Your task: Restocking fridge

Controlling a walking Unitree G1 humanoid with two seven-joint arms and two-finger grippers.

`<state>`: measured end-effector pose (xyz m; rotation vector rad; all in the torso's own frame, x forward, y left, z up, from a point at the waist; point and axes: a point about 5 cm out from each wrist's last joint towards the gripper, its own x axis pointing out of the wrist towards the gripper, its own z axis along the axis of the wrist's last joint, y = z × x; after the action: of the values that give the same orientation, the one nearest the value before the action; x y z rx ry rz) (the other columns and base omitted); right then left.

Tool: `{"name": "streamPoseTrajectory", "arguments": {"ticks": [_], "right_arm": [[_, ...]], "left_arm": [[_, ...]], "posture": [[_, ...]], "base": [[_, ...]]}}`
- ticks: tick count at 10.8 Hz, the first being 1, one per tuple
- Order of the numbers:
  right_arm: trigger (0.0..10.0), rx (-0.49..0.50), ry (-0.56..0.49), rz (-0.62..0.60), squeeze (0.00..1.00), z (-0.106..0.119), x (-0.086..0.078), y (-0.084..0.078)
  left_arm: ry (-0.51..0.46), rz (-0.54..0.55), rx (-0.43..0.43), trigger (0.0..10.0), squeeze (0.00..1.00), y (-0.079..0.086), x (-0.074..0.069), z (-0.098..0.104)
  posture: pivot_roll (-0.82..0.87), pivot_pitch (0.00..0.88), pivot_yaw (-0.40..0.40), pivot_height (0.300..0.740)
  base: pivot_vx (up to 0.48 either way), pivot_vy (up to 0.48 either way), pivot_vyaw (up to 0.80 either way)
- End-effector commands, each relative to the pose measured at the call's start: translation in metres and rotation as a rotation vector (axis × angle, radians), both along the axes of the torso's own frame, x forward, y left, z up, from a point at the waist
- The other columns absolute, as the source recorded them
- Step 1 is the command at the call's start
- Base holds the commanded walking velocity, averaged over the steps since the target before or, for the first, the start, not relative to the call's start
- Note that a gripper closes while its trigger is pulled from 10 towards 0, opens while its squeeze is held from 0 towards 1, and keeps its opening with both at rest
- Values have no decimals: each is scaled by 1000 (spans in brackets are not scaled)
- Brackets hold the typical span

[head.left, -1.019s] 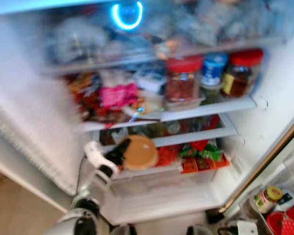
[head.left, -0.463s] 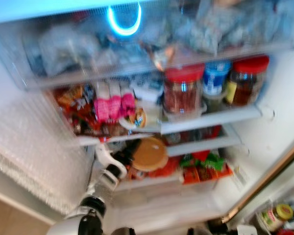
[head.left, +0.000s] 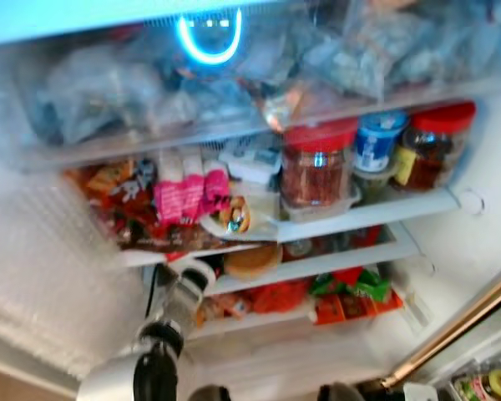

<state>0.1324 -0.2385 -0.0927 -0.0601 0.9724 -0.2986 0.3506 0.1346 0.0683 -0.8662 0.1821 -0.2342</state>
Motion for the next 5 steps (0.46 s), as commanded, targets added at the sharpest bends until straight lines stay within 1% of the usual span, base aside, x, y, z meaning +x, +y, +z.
{"name": "streamPoseTrajectory", "arguments": {"ticks": [1,2,5], "right_arm": [[10000,-11,-12,0,0,2,3,-4],[10000,-11,-12,0,0,2,3,-4],[10000,-11,-13,5,0,2,3,-5]], "left_arm": [[52,46,-16,10000,0,14,-5,-10],[68,57,-32,10000,0,13,-5,-10],[110,164,-91,10000,0,15,2,-4]], "posture": [[-26,47,49,641],[-30,49,49,641],[-32,48,45,641]], "base": [[0,0,0],[0,0,0],[0,0,0]]}}
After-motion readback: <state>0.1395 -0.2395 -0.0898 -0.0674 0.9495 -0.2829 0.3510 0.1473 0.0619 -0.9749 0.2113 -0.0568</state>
